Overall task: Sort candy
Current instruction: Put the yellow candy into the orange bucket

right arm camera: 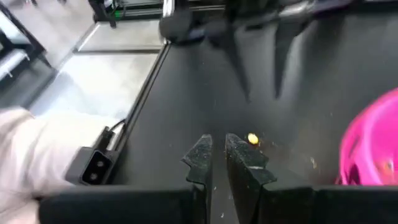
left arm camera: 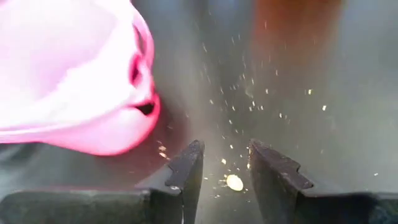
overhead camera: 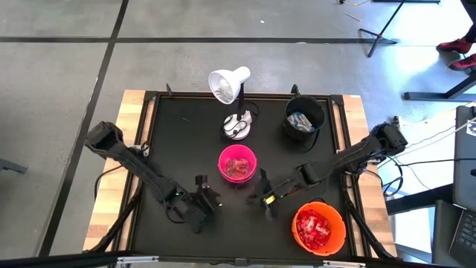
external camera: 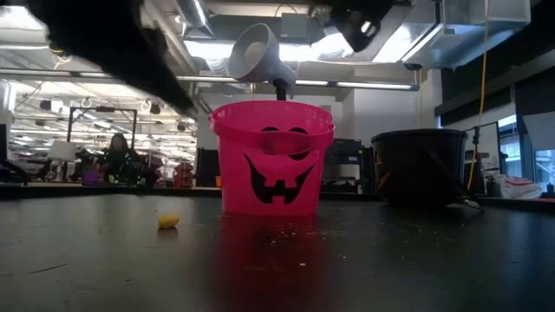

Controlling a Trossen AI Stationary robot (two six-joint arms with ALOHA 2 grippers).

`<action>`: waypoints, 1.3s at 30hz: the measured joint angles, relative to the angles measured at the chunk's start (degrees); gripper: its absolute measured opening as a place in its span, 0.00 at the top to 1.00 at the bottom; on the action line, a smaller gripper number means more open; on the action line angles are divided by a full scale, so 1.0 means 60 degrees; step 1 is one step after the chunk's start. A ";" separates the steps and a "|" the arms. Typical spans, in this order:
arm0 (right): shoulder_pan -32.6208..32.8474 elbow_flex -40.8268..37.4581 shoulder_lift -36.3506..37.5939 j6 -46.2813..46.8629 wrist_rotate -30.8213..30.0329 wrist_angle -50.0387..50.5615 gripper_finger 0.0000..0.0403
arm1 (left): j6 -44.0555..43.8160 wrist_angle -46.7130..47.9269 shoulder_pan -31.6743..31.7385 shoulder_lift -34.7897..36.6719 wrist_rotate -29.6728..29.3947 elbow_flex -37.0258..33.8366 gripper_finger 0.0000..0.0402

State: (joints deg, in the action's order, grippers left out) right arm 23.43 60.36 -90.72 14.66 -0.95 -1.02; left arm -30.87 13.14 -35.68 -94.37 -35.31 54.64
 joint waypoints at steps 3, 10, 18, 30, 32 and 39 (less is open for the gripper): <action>0.0163 0.0572 -0.0723 -0.0632 -0.0217 -0.0001 0.89 | 0.0008 0.0351 -0.0411 0.0664 -0.0848 0.0006 0.70; 0.0145 0.2352 -0.2551 -0.1770 -0.0425 0.1110 0.73 | 0.0493 0.0420 -0.1629 0.2137 -0.3056 0.0014 0.70; -0.0141 0.3114 -0.3878 -0.1760 -0.0456 0.1081 0.52 | 0.1366 0.0518 -0.2703 0.3028 -0.4683 0.0010 0.70; -0.0730 0.3142 -0.4692 -0.1450 -0.0402 0.0224 0.51 | 0.1463 0.0296 -0.1779 0.5194 -0.2151 -0.1391 0.70; -0.0730 0.3154 -0.4692 -0.1455 -0.0444 0.0306 0.51 | 0.1766 -0.0546 -0.1495 0.5749 -0.1723 -0.2105 0.70; -0.0711 0.3227 -0.4495 -0.1410 -0.0549 0.0518 0.51 | 0.3105 -0.3867 -0.0842 0.7383 -0.1202 -0.4316 0.70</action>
State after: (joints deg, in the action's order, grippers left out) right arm 19.16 79.73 -117.69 6.20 -4.25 2.09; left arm -12.23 -10.06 -40.73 -50.07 -42.52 28.74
